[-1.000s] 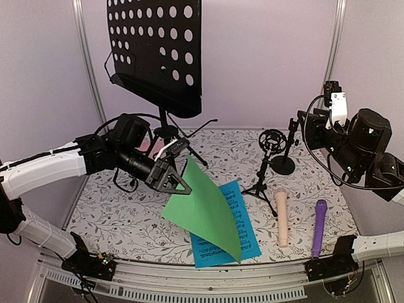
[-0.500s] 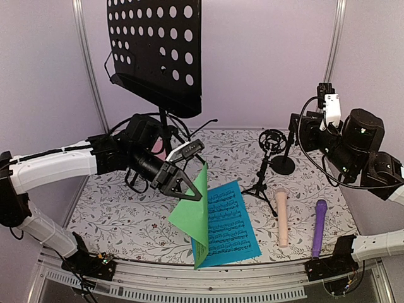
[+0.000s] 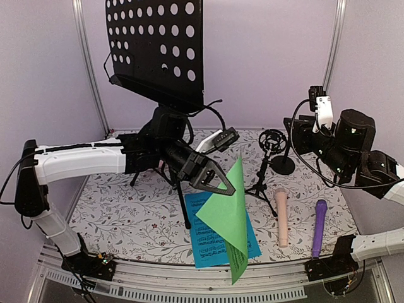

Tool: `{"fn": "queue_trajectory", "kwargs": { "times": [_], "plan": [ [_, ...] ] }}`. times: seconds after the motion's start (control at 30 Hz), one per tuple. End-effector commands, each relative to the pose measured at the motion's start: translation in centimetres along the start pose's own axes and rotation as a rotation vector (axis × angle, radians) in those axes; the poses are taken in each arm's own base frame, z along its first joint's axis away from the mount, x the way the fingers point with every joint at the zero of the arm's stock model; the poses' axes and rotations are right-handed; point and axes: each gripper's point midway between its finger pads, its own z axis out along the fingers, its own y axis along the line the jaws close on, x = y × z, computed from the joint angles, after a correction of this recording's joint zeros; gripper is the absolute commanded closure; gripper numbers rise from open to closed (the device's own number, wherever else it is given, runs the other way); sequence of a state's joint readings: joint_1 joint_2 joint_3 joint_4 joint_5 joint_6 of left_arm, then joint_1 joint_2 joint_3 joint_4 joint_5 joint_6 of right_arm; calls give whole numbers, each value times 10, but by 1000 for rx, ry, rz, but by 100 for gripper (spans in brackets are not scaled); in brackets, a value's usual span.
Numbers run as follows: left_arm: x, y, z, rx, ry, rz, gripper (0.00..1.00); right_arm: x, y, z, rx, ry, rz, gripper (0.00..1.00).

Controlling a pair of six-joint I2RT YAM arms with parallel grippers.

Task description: Pack up the instrument practice props

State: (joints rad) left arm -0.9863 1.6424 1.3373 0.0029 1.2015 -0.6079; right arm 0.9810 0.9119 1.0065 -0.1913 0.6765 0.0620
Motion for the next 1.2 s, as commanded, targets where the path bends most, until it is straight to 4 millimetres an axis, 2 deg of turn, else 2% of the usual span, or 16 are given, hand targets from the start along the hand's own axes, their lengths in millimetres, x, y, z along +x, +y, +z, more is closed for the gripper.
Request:
{"fn": "queue_trajectory", "kwargs": {
  "times": [0.0,0.17,0.4,0.57,0.7,0.87,1.17],
  "plan": [
    [0,9,-14,-22,-22,3,100,3,-3,-3,5,11,10,50],
    [36,58,-39,-167,-48,-102,100,4,-6,-5,12,11,9,50],
    [80,99,-59,-277,-68,-222,100,9,-8,-7,15,22,20,50],
    [115,158,-75,-485,-83,-381,100,12,-7,-5,11,31,27,50],
    [124,198,-90,-662,-150,-505,100,15,-5,-5,5,37,41,50],
    [131,214,-101,-774,-218,-625,100,15,-5,-4,6,40,51,50],
    [151,209,-121,-929,-205,-710,100,22,-6,-5,9,59,72,50]
  ]
}}
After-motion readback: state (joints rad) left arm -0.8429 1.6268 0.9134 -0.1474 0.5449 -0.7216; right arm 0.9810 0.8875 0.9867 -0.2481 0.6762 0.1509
